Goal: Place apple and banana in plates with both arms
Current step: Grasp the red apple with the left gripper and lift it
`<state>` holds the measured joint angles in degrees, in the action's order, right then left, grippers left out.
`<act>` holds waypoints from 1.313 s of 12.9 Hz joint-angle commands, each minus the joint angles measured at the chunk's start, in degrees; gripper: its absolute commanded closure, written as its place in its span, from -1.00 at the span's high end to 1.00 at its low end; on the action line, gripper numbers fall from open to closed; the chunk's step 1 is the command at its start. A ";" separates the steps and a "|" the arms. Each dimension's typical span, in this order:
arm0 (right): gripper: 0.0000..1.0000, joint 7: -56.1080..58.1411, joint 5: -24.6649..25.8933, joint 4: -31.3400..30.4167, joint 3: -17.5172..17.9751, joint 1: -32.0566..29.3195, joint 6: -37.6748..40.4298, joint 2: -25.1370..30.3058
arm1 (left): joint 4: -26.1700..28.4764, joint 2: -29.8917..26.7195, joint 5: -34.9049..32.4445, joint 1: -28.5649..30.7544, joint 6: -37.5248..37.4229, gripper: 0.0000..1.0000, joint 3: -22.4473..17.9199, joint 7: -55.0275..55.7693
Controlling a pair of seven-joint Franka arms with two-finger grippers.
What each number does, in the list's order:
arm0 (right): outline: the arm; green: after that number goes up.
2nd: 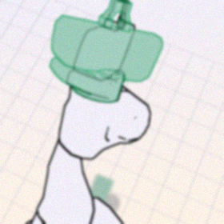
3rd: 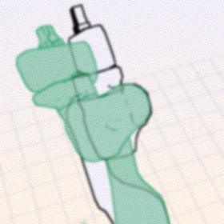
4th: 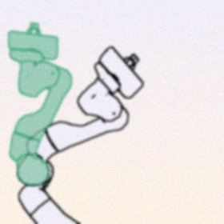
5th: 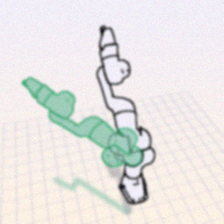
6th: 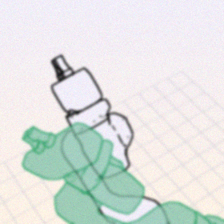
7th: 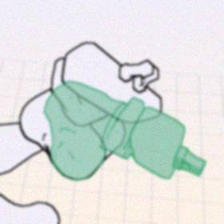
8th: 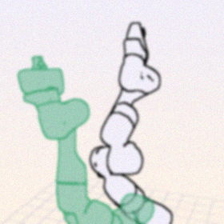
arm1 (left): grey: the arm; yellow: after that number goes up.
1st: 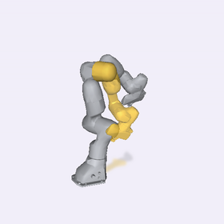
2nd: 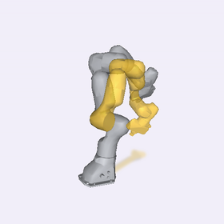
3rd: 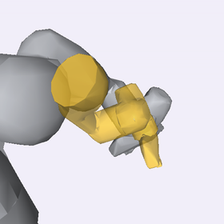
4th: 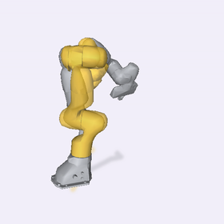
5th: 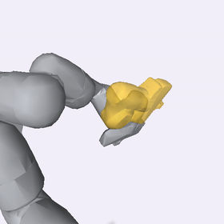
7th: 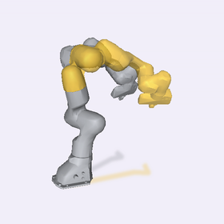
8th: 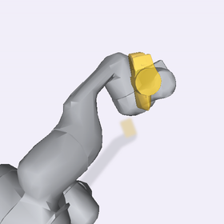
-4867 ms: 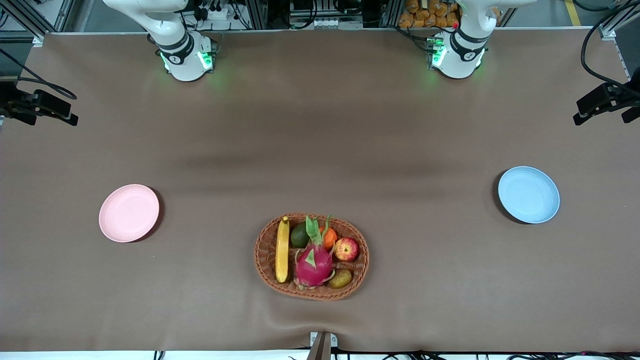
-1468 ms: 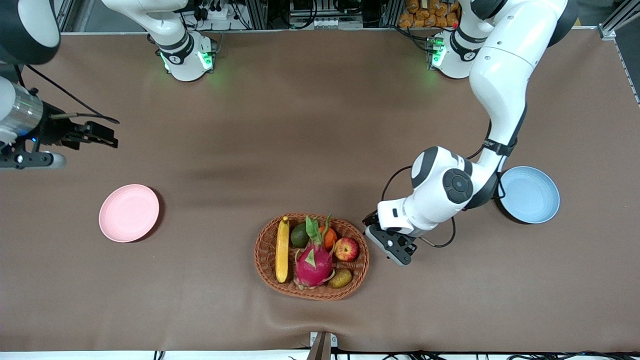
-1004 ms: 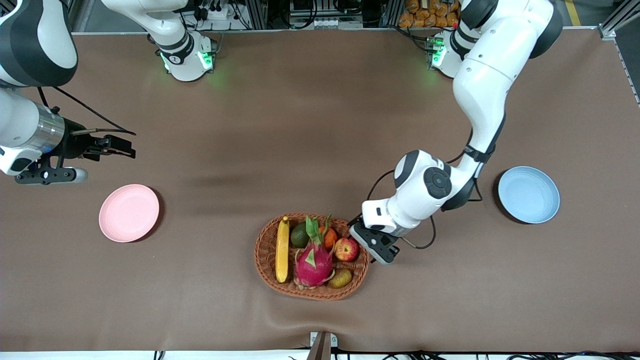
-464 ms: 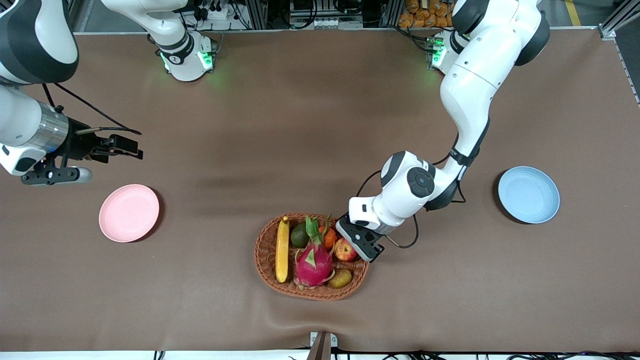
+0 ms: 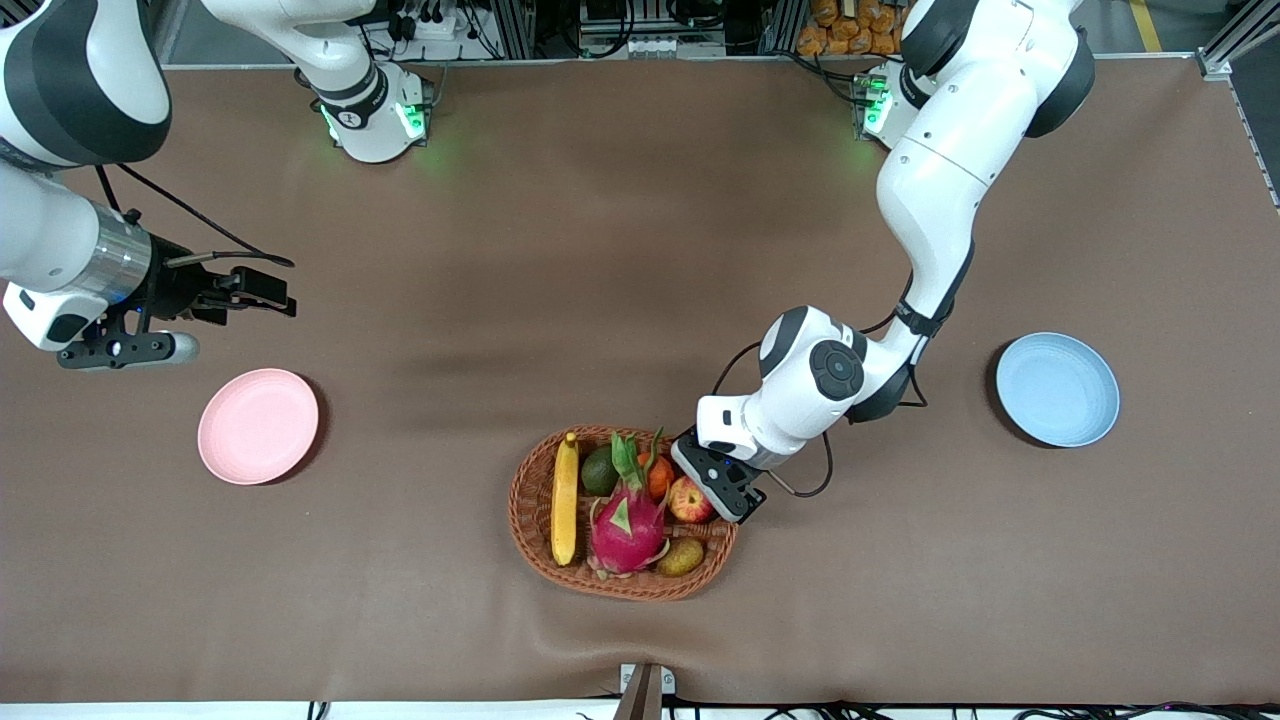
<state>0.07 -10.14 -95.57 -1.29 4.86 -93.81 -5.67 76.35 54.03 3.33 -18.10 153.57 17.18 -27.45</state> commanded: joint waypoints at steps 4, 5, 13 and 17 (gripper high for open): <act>1.00 -0.95 -0.58 0.29 -0.20 0.68 -0.23 0.13 | -1.73 1.60 0.80 -0.45 1.38 1.00 0.04 -1.46; 1.00 -0.95 -0.58 0.29 -0.20 0.68 -0.23 0.13 | -1.73 1.77 0.80 -0.45 1.47 1.00 -0.04 -1.55; 1.00 -0.95 -0.67 0.29 -0.20 1.38 -0.14 0.13 | -1.73 2.48 0.62 -1.06 2.44 0.80 -0.39 -1.90; 1.00 -0.95 -0.67 0.38 -0.20 6.38 -3.21 -0.57 | -1.55 2.39 0.36 -1.06 2.44 0.49 -0.39 -1.90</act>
<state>0.05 -10.27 -95.57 -1.19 8.76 -95.39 -5.69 76.31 55.24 3.33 -18.56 155.41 16.95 -28.02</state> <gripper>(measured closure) 0.000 0.216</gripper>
